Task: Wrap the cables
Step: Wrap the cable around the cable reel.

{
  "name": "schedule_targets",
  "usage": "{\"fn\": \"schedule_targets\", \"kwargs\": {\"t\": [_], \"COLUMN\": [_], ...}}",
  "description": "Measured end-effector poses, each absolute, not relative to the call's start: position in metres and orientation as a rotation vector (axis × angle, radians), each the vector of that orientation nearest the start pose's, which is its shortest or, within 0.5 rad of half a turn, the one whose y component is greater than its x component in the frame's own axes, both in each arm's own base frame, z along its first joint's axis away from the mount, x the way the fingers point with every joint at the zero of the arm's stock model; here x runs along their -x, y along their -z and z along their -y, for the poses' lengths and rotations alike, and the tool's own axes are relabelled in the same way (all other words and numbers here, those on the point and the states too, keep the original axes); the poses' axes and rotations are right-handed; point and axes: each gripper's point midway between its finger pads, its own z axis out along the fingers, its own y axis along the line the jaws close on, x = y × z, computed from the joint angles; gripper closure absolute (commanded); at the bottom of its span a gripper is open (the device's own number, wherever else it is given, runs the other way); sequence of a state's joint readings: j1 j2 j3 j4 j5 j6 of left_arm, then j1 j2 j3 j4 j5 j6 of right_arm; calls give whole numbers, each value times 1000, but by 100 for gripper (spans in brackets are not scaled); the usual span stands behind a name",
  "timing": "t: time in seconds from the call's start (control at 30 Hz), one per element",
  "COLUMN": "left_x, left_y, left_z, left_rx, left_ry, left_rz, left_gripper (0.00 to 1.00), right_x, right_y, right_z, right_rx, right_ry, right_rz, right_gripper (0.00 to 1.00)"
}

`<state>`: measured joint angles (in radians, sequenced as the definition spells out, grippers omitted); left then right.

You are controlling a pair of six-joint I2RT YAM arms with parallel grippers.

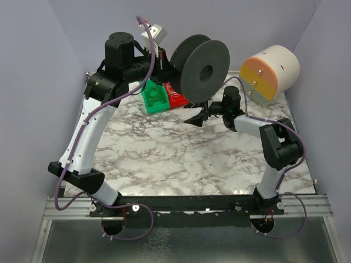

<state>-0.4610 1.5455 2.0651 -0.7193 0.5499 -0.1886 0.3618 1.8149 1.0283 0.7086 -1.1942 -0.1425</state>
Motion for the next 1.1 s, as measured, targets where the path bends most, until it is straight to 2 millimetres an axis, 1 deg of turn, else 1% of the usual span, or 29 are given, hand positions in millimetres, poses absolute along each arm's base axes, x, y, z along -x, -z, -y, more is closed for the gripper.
{"fn": "schedule_targets", "kwargs": {"t": [0.07, 0.1, 0.13, 0.17, 0.2, 0.23, 0.27, 0.3, 0.37, 0.47, 0.53, 0.6, 0.67, 0.73, 0.83, 0.87, 0.93, 1.0, 1.03, 1.1], "left_x": [-317, -317, -317, -317, -317, -317, -318, -318, -319, -325, -331, -337, -341, -342, -342, -341, -342, -346, -349, -354], "left_y": [-469, -470, -470, -471, -472, -472, -473, -473, -473, -476, -481, -488, -498, -510, -527, -530, -536, -537, -535, -527], "left_z": [268, 268, 267, 267, 267, 266, 266, 266, 264, 255, 242, 226, 206, 186, 157, 153, 141, 134, 130, 126], "left_rx": [-654, -653, -652, -653, -653, -651, -651, -651, -645, -616, -568, -505, -432, -360, -253, -239, -187, -149, -131, -109], "left_ry": [962, 965, 968, 972, 975, 975, 977, 977, 973, 943, 885, 812, 728, 647, 539, 525, 477, 443, 426, 401], "left_rz": [-1718, -1715, -1713, -1709, -1708, -1707, -1704, -1702, -1703, -1701, -1695, -1684, -1664, -1638, -1590, -1582, -1564, -1558, -1562, -1584], "left_gripper": [100, 100, 100, 100, 100, 100, 100, 100, 100, 100, 100, 100, 100, 100, 100, 100, 100, 100, 100, 100], "right_x": [-354, -355, -353, -352, -351, -351, -351, -350, -350, -352, -358, -367, -377, -390, -412, -417, -423, -420, -416, -406], "right_y": [-184, -181, -179, -177, -175, -173, -171, -169, -166, -161, -159, -159, -164, -173, -184, -185, -182, -172, -163, -149], "right_z": [-313, -316, -320, -322, -324, -327, -328, -330, -330, -327, -321, -308, -286, -255, -193, -172, -128, -89, -70, -43], "right_rx": [1259, 1261, 1266, 1268, 1269, 1270, 1270, 1273, 1267, 1257, 1233, 1194, 1146, 1087, 986, 958, 904, 862, 845, 826], "right_ry": [-1152, -1162, -1173, -1183, -1193, -1207, -1218, -1225, -1246, -1237, -1192, -1117, -1023, -915, -731, -669, -548, -448, -402, -349], "right_rz": [-1186, -1191, -1192, -1196, -1202, -1208, -1213, -1213, -1235, -1275, -1325, -1384, -1444, -1497, -1574, -1600, -1664, -1733, -1775, -1837], "right_gripper": [25, 27, 34, 43, 57, 81, 97, 99, 100, 100, 99, 99, 100, 100, 100, 100, 100, 100, 100, 100]}}
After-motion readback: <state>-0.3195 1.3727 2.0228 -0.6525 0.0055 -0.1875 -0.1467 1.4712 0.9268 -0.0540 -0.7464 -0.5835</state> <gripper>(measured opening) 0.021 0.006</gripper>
